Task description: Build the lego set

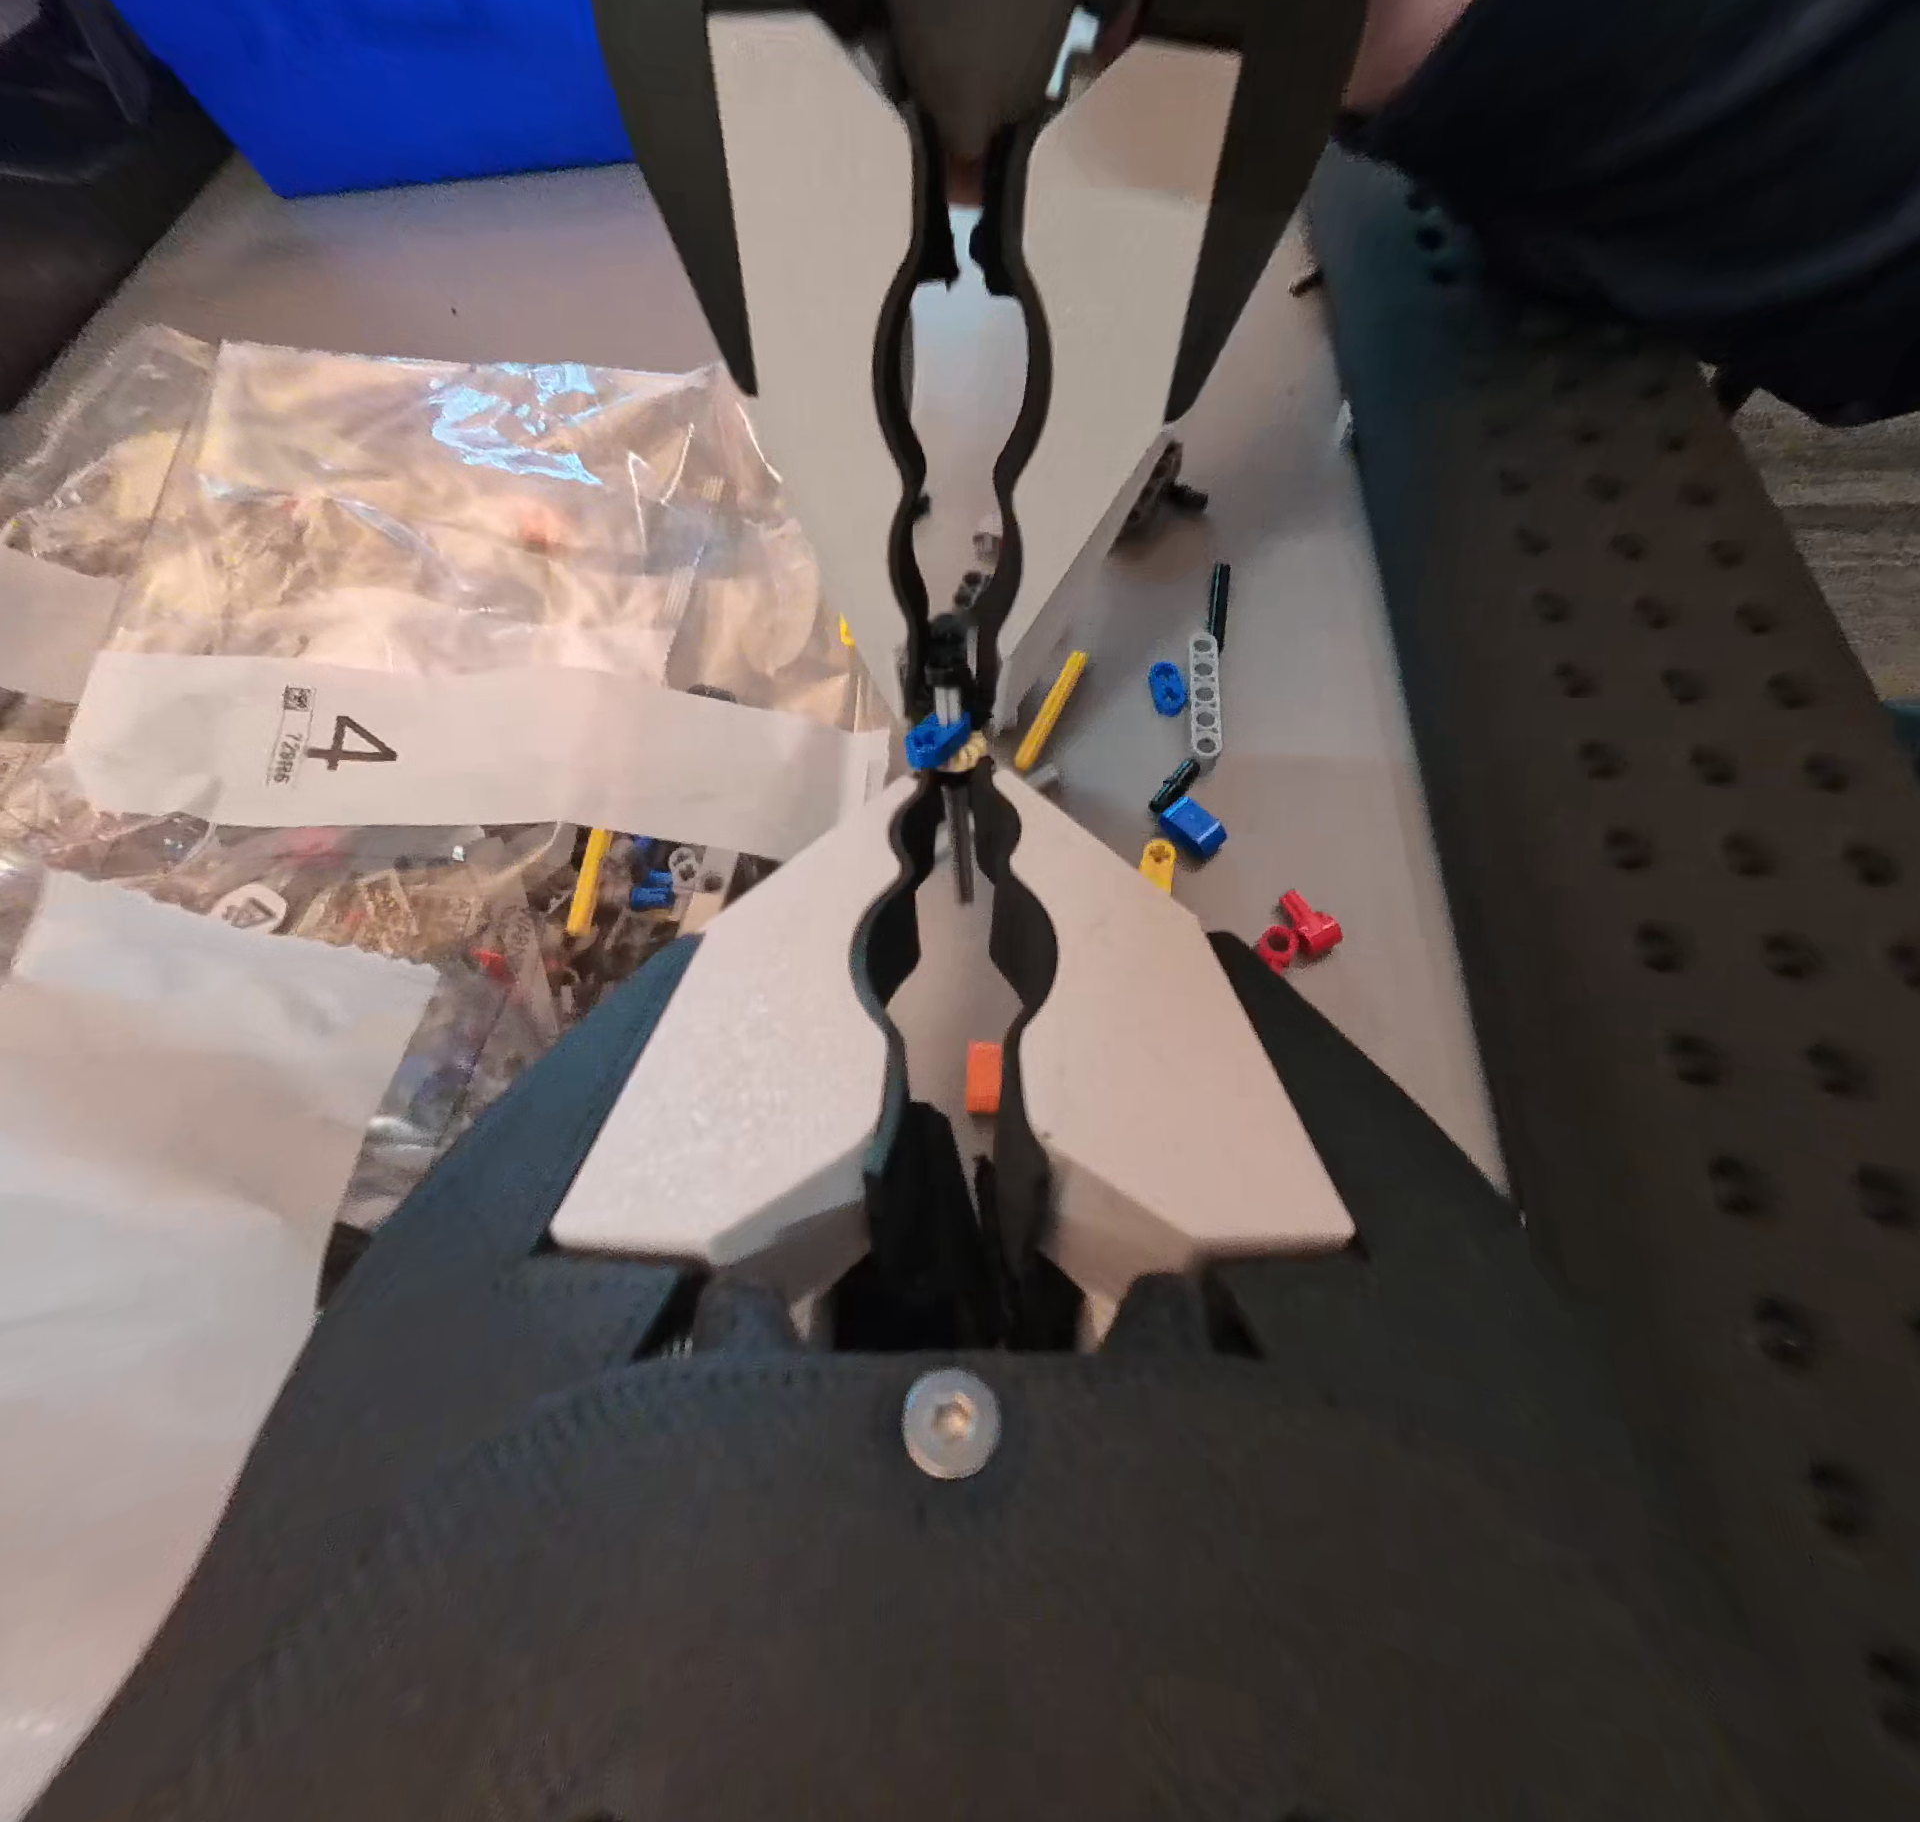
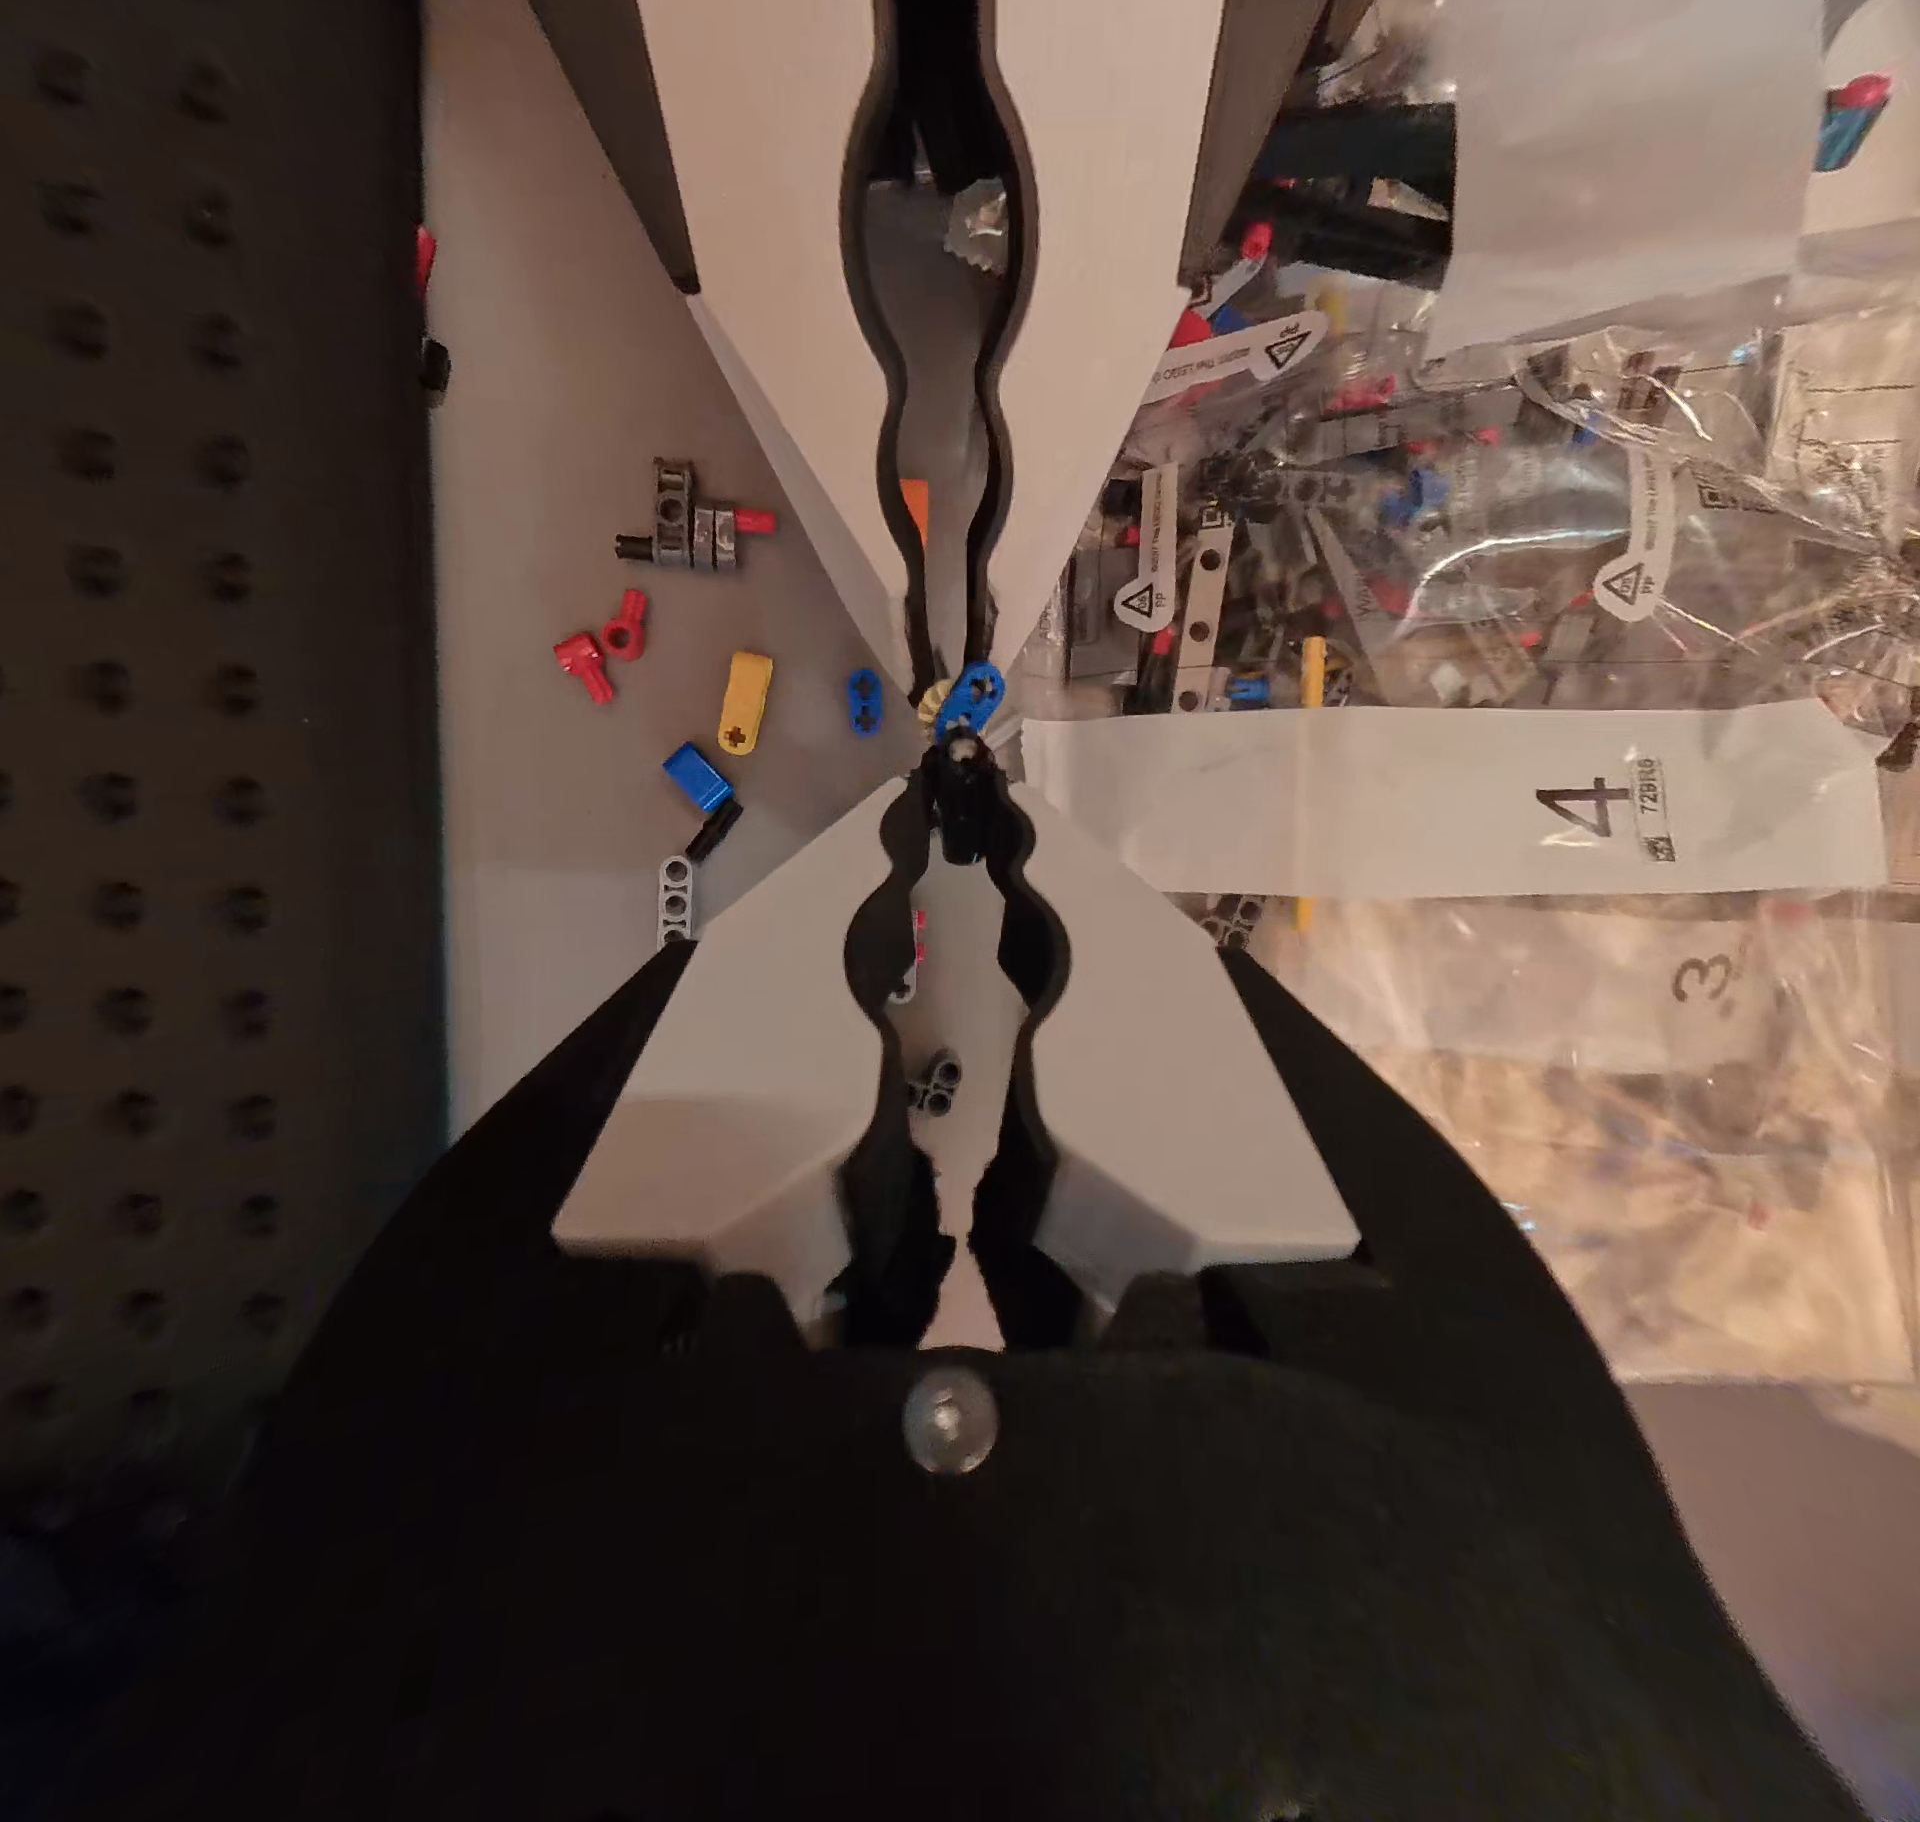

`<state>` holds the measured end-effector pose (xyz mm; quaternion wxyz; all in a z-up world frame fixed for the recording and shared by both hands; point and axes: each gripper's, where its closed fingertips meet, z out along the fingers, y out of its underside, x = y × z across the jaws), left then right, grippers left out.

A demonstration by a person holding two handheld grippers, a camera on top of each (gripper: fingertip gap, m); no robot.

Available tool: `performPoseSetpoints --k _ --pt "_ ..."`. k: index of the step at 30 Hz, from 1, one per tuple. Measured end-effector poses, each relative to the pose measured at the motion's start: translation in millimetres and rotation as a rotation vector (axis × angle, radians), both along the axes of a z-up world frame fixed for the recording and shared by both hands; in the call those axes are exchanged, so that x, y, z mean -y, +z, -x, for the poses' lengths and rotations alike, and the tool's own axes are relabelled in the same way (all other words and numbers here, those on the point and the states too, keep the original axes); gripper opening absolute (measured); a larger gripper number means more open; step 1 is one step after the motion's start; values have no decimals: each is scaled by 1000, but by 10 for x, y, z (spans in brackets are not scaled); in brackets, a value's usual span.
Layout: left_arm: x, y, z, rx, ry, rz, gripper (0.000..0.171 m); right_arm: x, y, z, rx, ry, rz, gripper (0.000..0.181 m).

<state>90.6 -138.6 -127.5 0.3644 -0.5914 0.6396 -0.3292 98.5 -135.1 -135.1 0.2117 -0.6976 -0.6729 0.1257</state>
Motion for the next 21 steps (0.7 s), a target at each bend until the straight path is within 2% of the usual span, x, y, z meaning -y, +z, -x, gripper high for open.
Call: performPoseSetpoints --k 3,8,12,15,19,21 --pt "48 -215 51 -111 -24 -5 0 25 2 27 29 4 -10 8" --pt "53 -194 34 -106 -29 -19 0 43 -98 21 84 9 -2 7" --pt "70 -365 20 -197 -40 -67 0 50 -92 53 82 13 5 8" --pt "21 -262 65 -157 -19 -52 1 47 -105 36 88 7 12 8" --pt "-63 -113 101 -89 22 -34 14 41 -95 39 51 5 39 8" --pt "-20 -132 56 -86 3 -25 20 40 -106 42 49 4 45 8"
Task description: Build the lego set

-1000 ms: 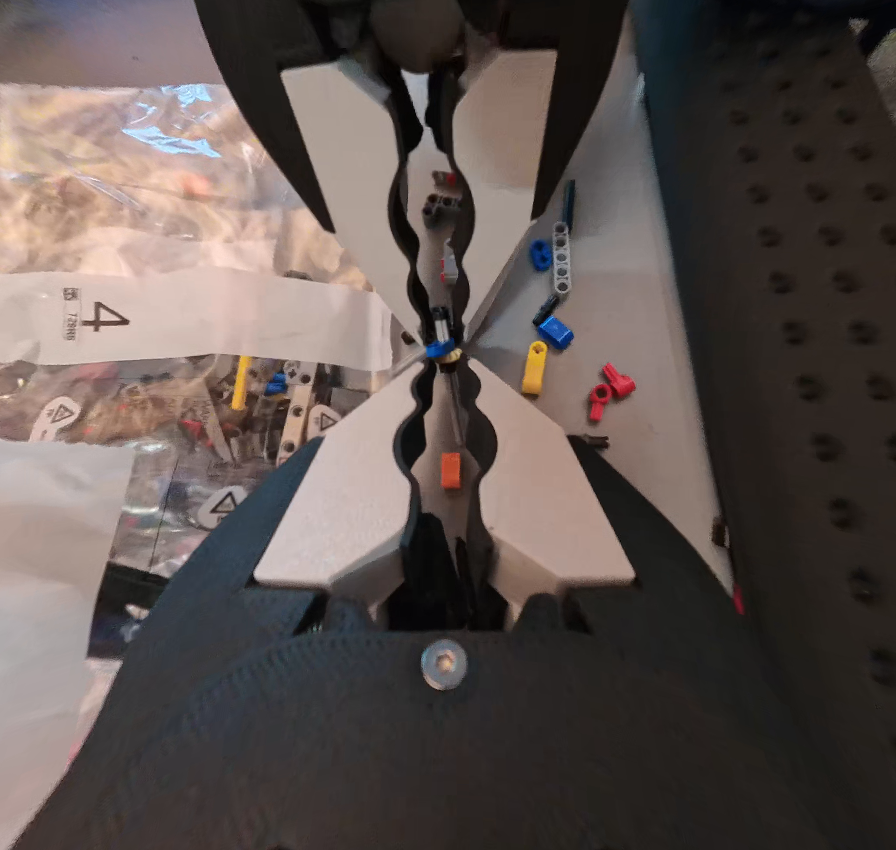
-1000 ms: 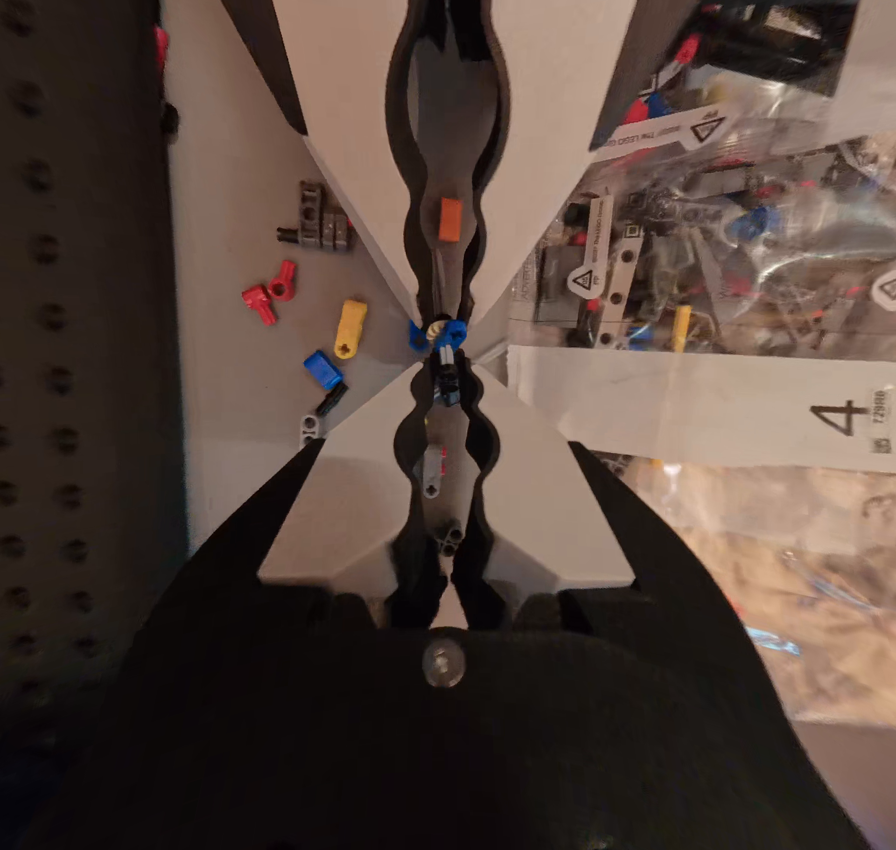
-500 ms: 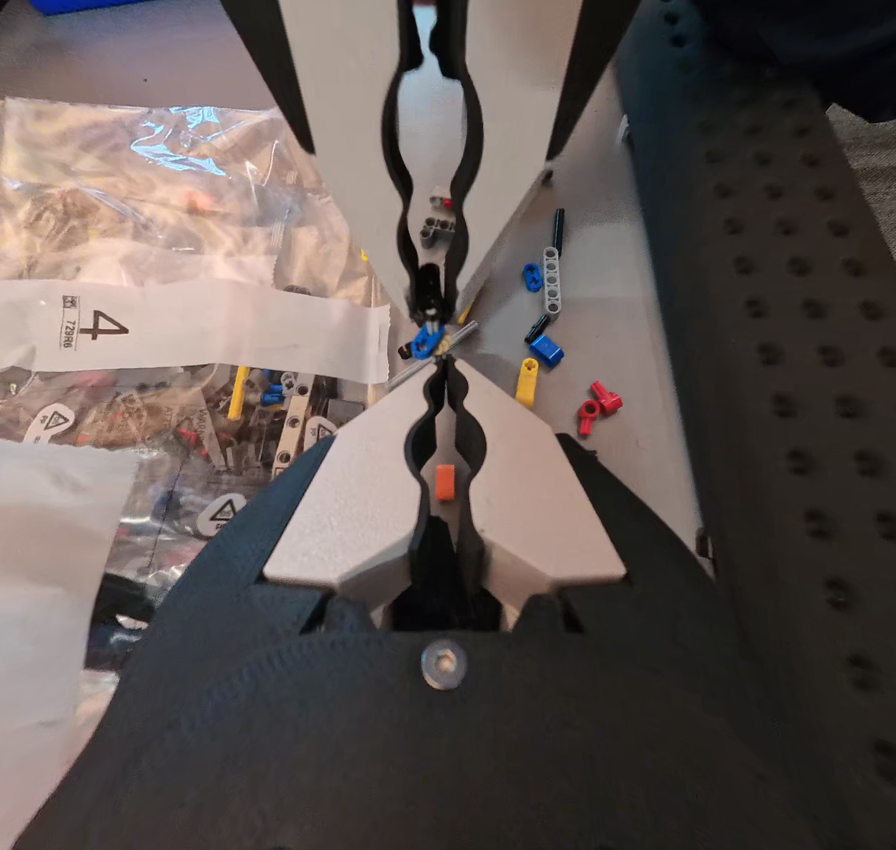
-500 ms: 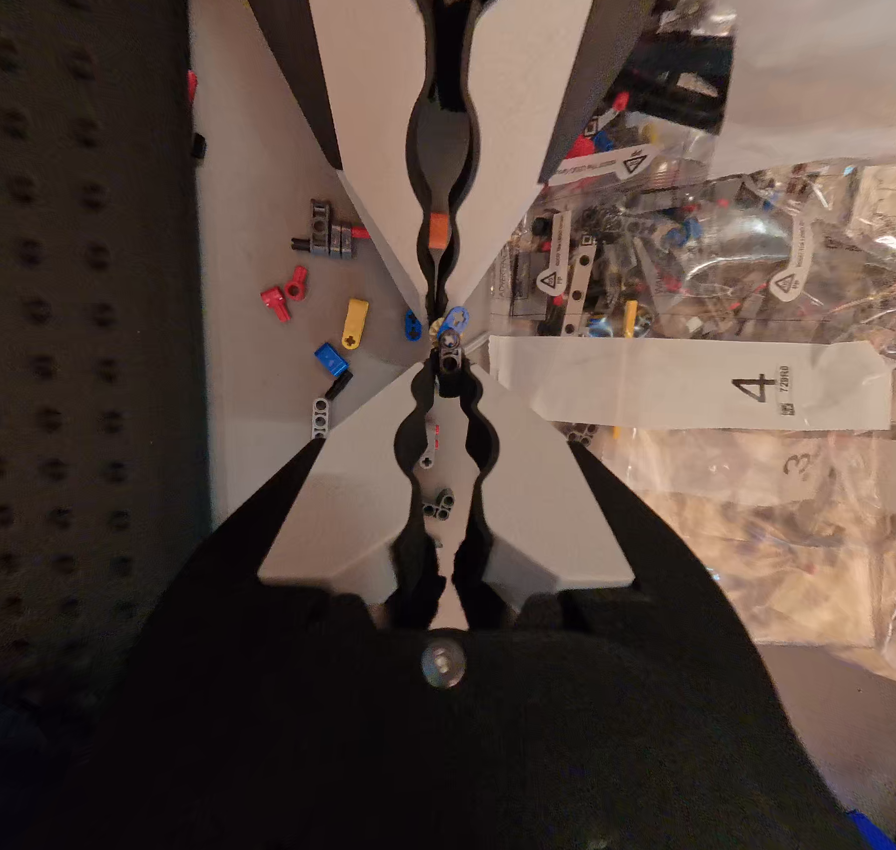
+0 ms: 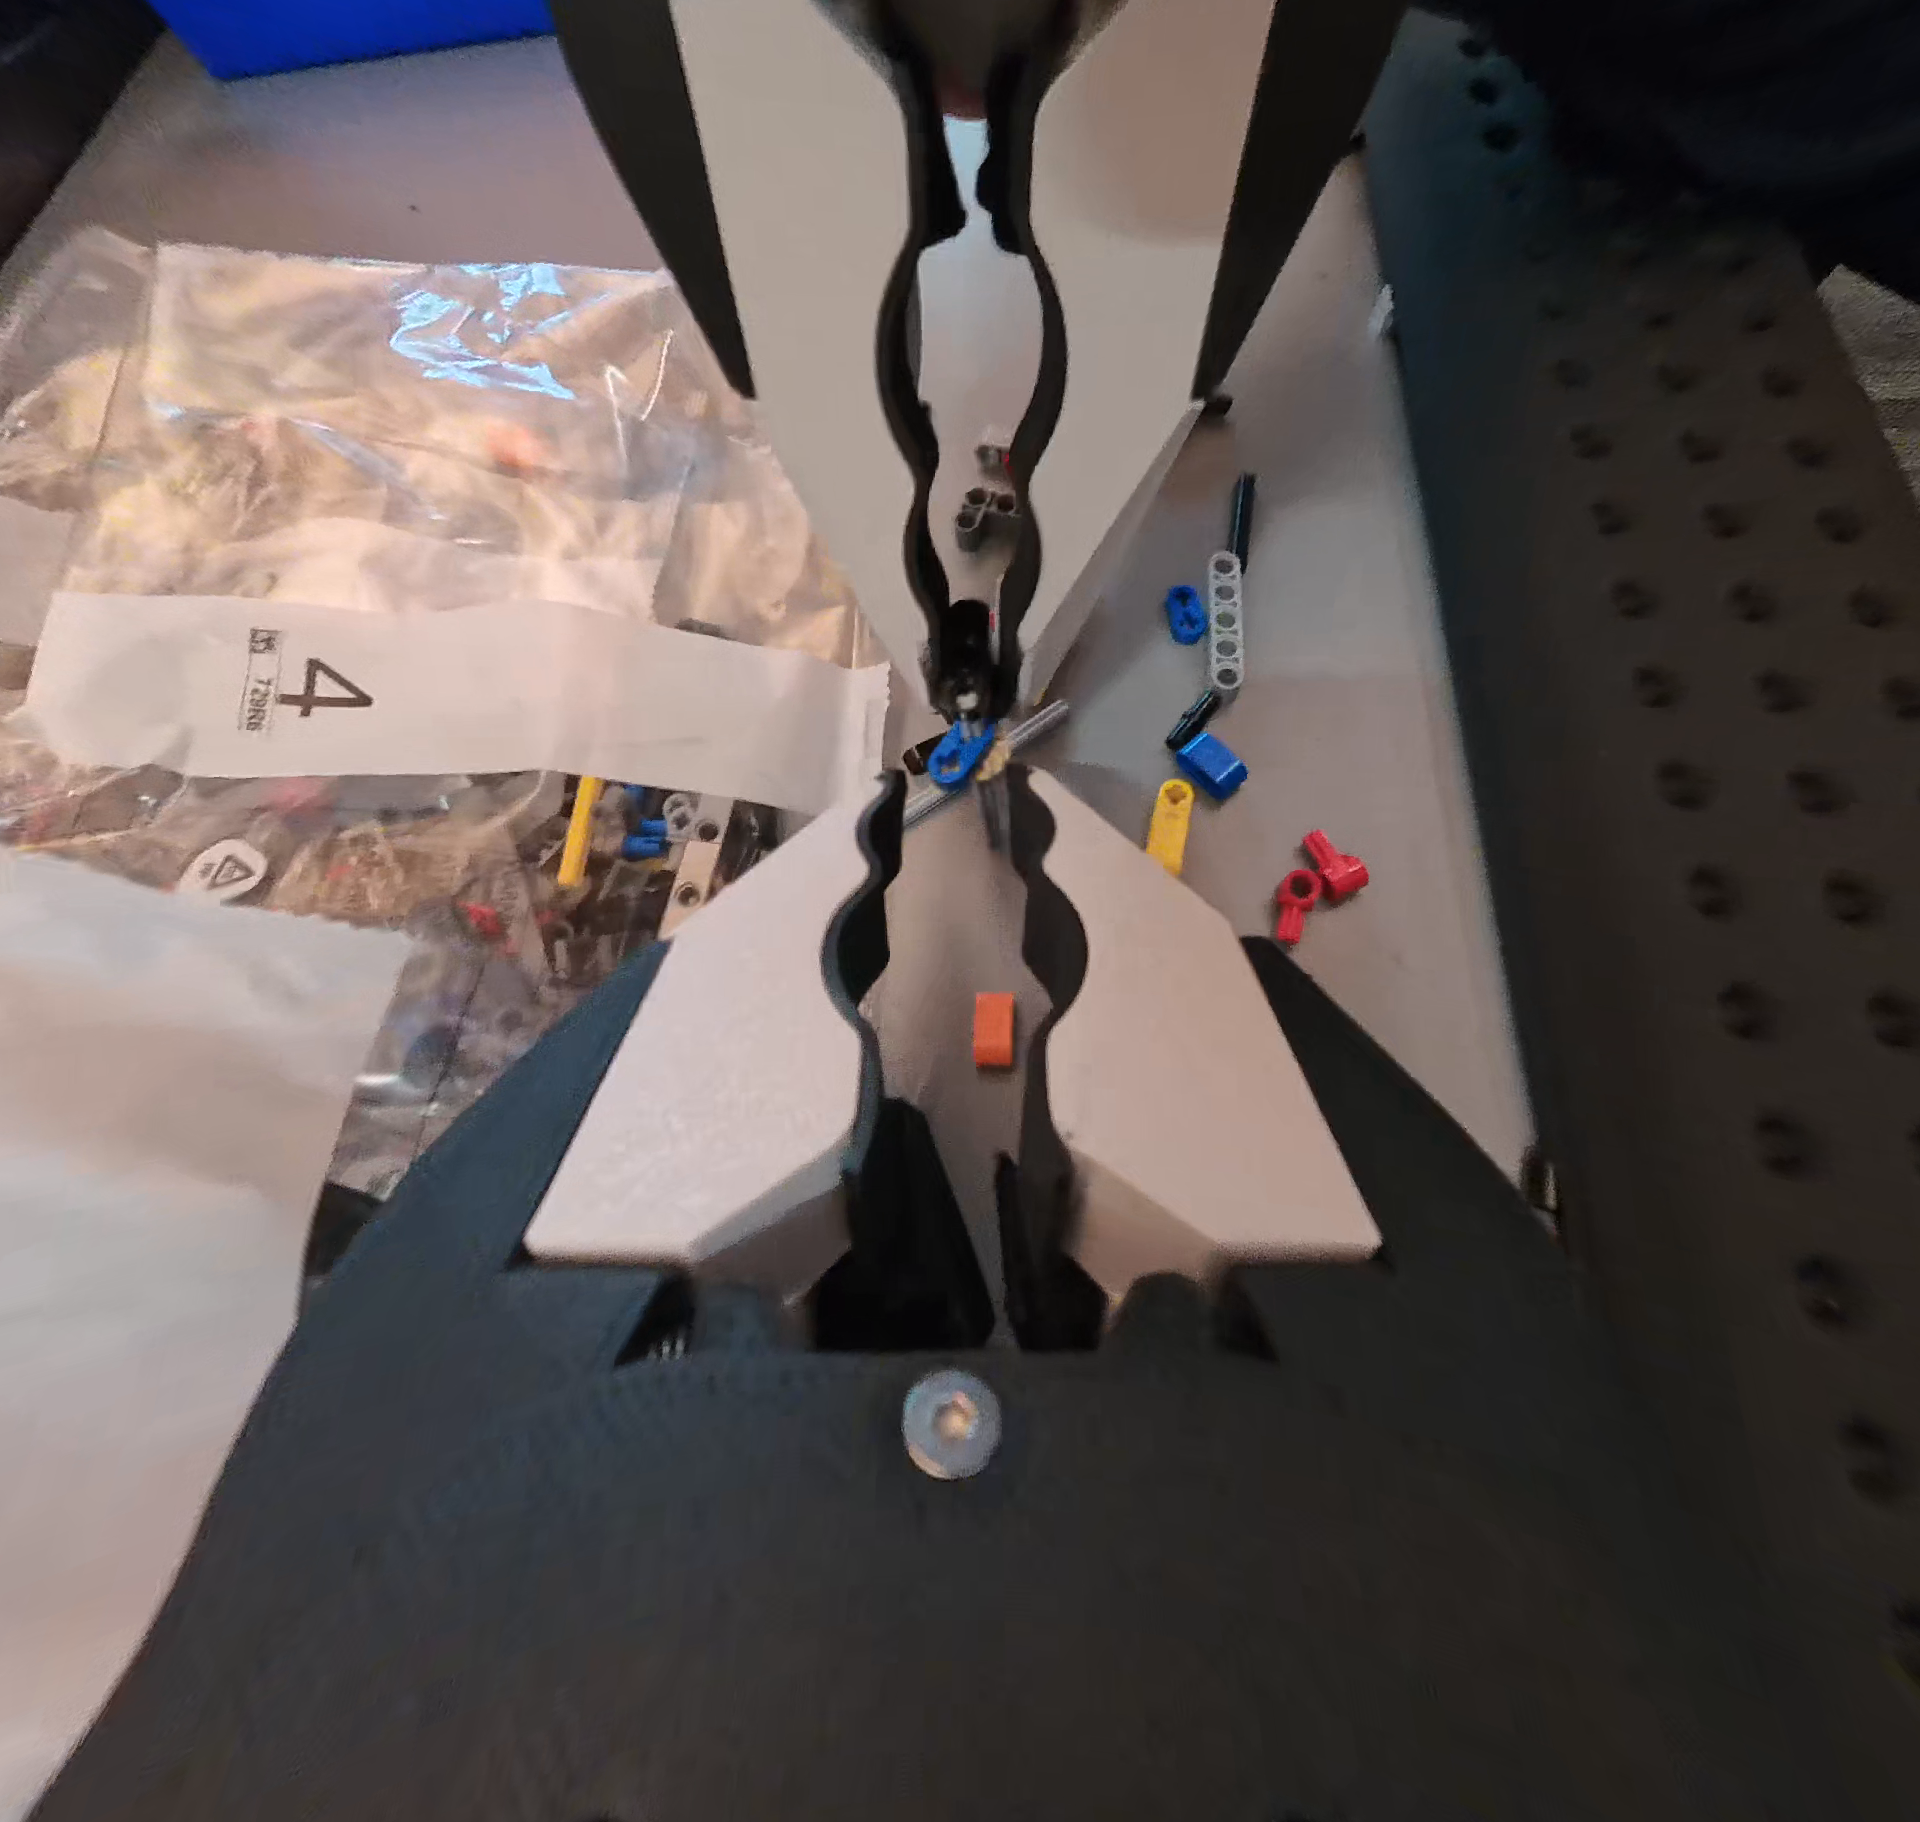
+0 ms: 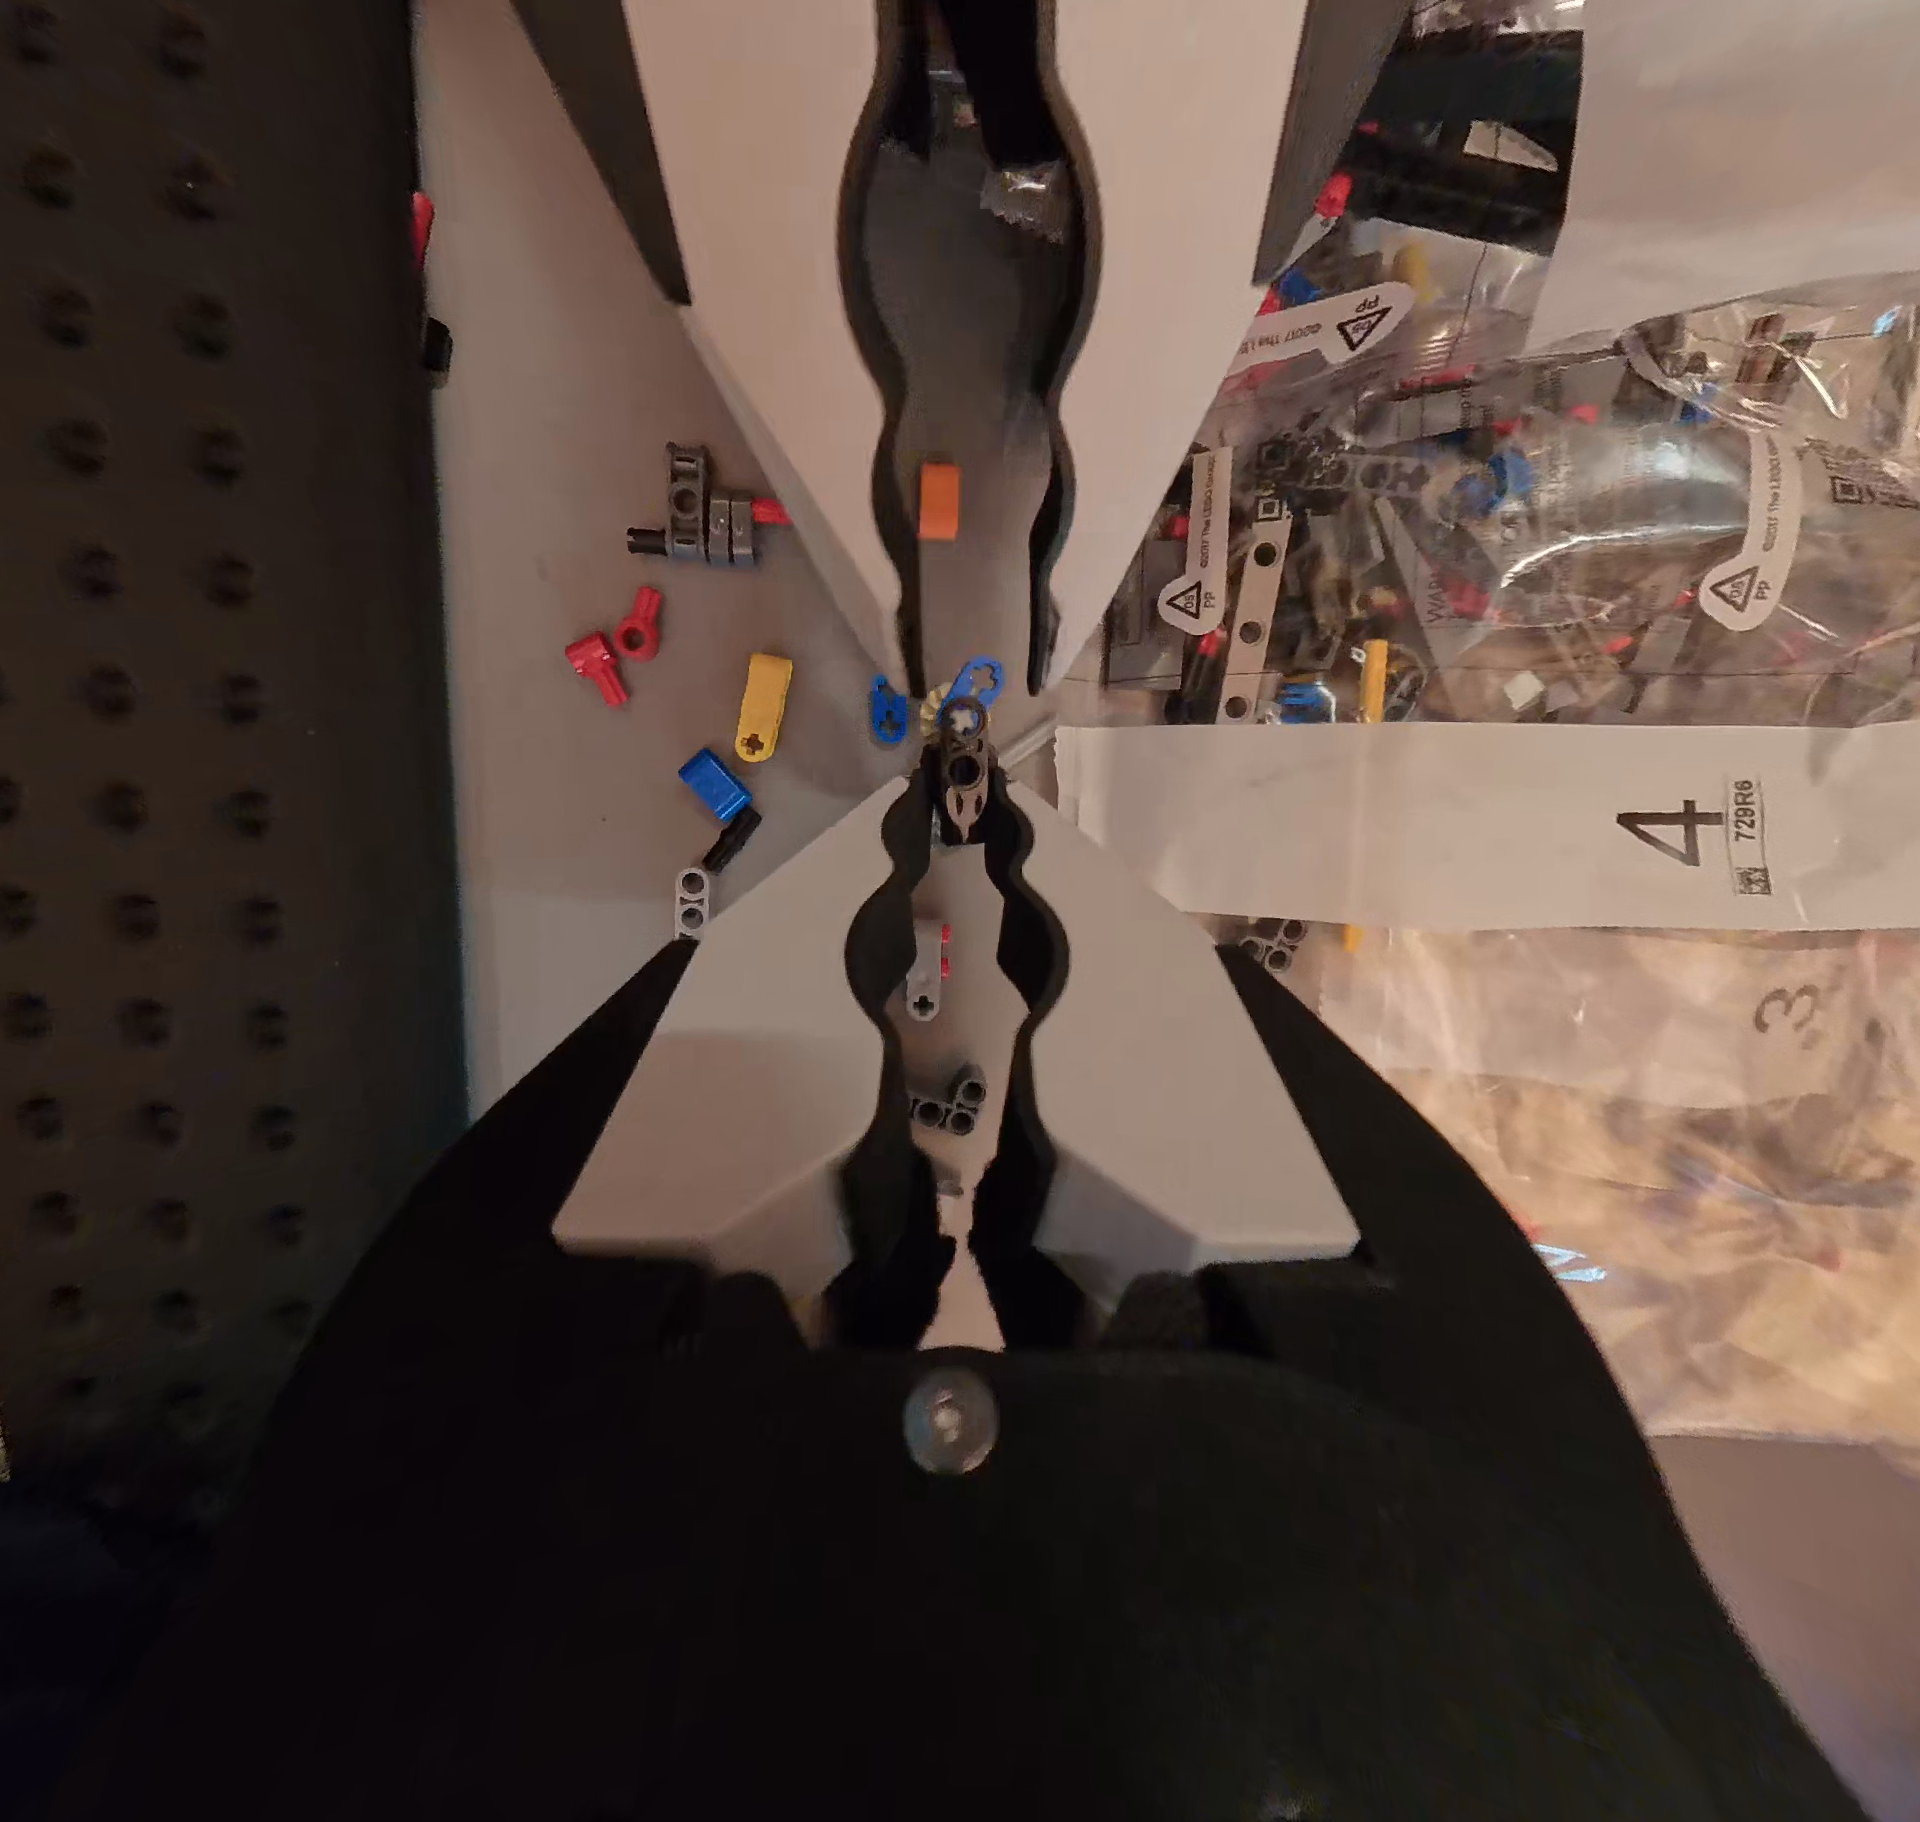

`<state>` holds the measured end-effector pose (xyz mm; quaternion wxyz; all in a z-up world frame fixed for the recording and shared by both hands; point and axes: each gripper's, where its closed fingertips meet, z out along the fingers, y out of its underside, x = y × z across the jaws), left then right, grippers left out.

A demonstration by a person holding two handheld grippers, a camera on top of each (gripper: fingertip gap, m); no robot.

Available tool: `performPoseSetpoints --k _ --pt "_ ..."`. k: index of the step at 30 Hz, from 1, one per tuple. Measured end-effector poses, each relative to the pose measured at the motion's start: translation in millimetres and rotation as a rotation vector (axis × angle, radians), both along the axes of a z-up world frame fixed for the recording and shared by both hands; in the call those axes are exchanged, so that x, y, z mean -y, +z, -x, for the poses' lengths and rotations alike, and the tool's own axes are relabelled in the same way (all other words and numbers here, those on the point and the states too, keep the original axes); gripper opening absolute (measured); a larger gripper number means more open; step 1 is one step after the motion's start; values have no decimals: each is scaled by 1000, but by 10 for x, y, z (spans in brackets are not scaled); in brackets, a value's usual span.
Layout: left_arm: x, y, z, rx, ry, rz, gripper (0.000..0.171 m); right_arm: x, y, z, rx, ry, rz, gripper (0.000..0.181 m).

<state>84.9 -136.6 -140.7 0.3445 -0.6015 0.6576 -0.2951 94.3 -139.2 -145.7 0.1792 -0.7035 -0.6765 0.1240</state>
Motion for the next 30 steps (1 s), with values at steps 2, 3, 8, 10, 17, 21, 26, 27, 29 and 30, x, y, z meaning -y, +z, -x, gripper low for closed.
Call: performPoseSetpoints --k 2,3,8,10,17,21,26,27,29,30 --pt "33 -84 -37 -28 -19 -7 16 20 -11 23 -17 7 22 7" --pt "41 -96 -57 -29 -24 -17 15 24 -20 28 -19 9 27 8" --pt "38 -103 -42 -34 -19 -21 14 18 -30 38 -10 11 14 7" --pt "29 -100 -35 -32 -10 -16 14 9 -19 44 -13 9 7 7" --pt "47 -86 -72 -12 -18 7 14 22 25 0 14 8 -14 7" --pt "50 -114 -67 -25 -20 3 13 23 1 -2 32 11 -20 7" --pt "56 -122 -46 -31 -18 12 13 29 2 14 46 11 -21 7" --pt "55 -124 -45 -32 -17 12 13 29 0 14 51 11 -23 6" --pt "60 -124 -55 -37 -17 -5 12 36 -4 1 70 13 -30 7" --pt "60 -125 -58 -36 -15 -3 12 37 -8 -5 75 14 -29 7"
